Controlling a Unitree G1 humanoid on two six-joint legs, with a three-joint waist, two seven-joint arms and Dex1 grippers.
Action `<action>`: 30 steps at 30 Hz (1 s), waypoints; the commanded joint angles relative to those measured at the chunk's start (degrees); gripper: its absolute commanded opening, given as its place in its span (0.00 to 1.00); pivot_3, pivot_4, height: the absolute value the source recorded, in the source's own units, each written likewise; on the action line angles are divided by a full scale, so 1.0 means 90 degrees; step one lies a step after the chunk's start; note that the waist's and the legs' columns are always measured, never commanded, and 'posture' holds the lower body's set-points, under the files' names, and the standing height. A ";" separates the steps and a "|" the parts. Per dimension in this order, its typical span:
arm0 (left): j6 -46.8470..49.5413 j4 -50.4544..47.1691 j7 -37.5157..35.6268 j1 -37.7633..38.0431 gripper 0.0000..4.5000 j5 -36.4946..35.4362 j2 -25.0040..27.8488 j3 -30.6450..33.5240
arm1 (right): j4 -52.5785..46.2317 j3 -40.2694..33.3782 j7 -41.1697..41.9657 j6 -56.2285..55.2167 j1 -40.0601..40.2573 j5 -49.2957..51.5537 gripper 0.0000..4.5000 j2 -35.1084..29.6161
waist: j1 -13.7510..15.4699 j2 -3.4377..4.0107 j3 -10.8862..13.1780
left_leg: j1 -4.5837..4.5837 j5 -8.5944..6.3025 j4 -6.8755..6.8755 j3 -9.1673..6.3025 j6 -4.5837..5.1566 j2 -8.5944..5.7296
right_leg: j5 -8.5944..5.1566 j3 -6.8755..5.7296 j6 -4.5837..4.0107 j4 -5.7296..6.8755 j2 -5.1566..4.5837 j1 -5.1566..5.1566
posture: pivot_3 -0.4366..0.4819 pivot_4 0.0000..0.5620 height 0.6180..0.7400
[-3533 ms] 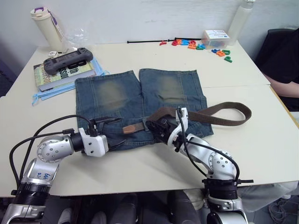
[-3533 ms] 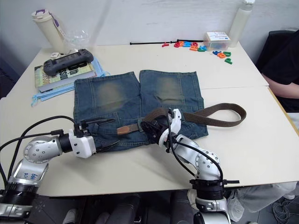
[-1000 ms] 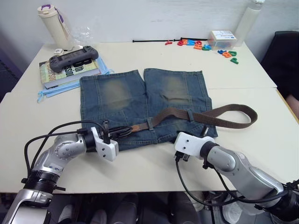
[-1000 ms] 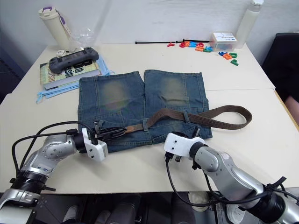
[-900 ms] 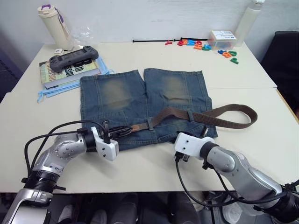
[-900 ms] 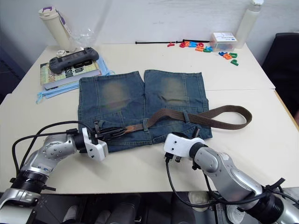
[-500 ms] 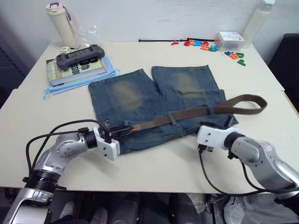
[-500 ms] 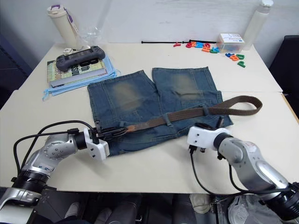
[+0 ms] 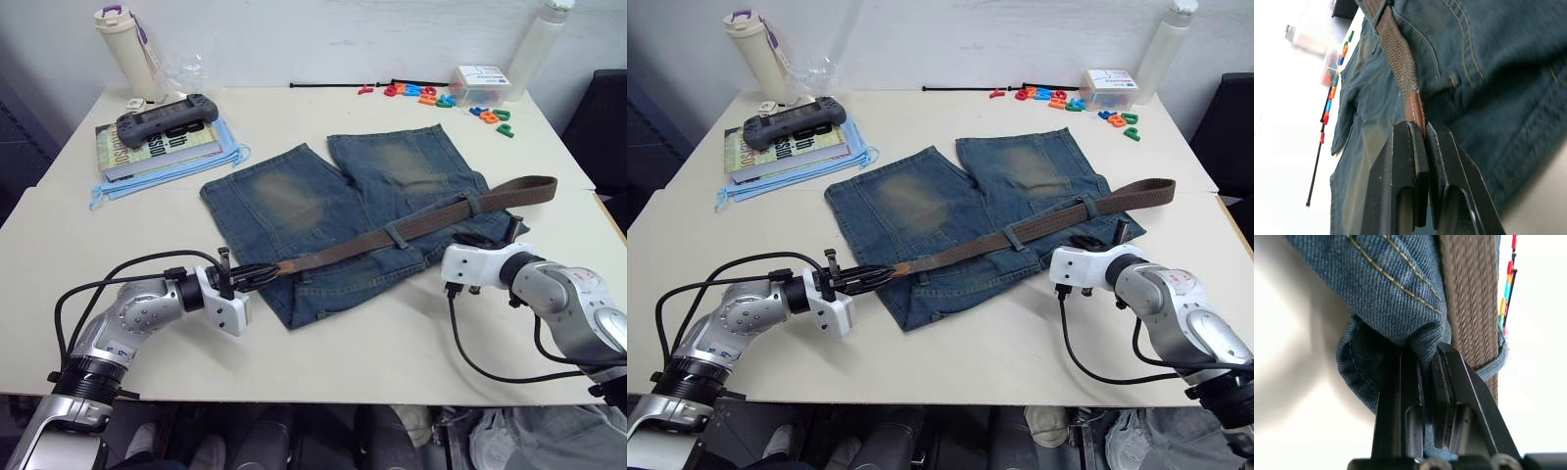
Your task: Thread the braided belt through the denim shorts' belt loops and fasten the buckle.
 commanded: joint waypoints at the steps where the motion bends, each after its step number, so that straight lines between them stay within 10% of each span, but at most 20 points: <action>1: 0.0016 -0.0187 0.0115 0.0041 0.00 -0.0062 0.0048 0.0106 | 0.0000 -0.0406 0.0048 -0.0064 -0.0102 -0.0139 0.01 0.0070 | -0.0002 0.0000 0.0000 | 0.0000 0.0000 0.0001 0.0003 0.0000 0.0000 | 0.0000 0.0002 0.0000 0.0001 0.0000 -0.0001 | 0.48 0.27 0.30; 5: 0.0038 -0.0208 0.0117 0.0036 0.00 -0.0059 0.0041 0.0101 | -0.0171 -0.0666 0.0149 0.0075 -0.0003 0.0119 0.01 0.0410 | -0.0003 0.0000 0.0000 | 0.0000 0.0000 0.0003 0.0003 0.0000 0.0001 | 0.0000 0.0004 0.0000 0.0006 0.0001 -0.0002 | 0.48 0.27 0.30; 15: 0.0092 -0.0262 0.0192 -0.0005 0.00 -0.0014 -0.0005 0.0080 | -0.1448 -0.2427 0.1080 0.0996 0.0592 0.1473 1.00 0.0655 | -0.0011 0.0000 0.0000 | 0.0003 0.0001 0.0006 0.0007 -0.0001 0.0004 | 0.0000 0.0007 0.0000 0.0013 0.0004 -0.0002 | 0.48 0.27 0.30; 25: 0.0131 -0.0351 0.0237 -0.0010 0.00 0.0023 -0.0069 0.0038 | -0.3999 -0.4225 0.1719 0.8820 -0.1529 0.6539 1.00 0.3720 | -0.0040 -0.0013 -0.0006 | 0.0010 -0.0001 0.0006 -0.0014 -0.0002 0.0021 | 0.0004 0.0010 -0.0009 0.0005 0.0011 0.0011 | 0.48 0.27 0.30; 30: -0.0020 -0.0359 0.0343 -0.0097 0.00 0.0215 -0.0075 0.0046 | -0.3600 -0.4675 -0.0123 0.9191 -0.1293 0.8179 1.00 0.6070 | -0.0015 -0.0018 -0.0010 | 0.0010 0.0005 -0.0003 -0.0019 -0.0012 0.0007 | 0.0006 0.0009 -0.0013 0.0008 0.0006 0.0006 | 0.48 0.27 0.30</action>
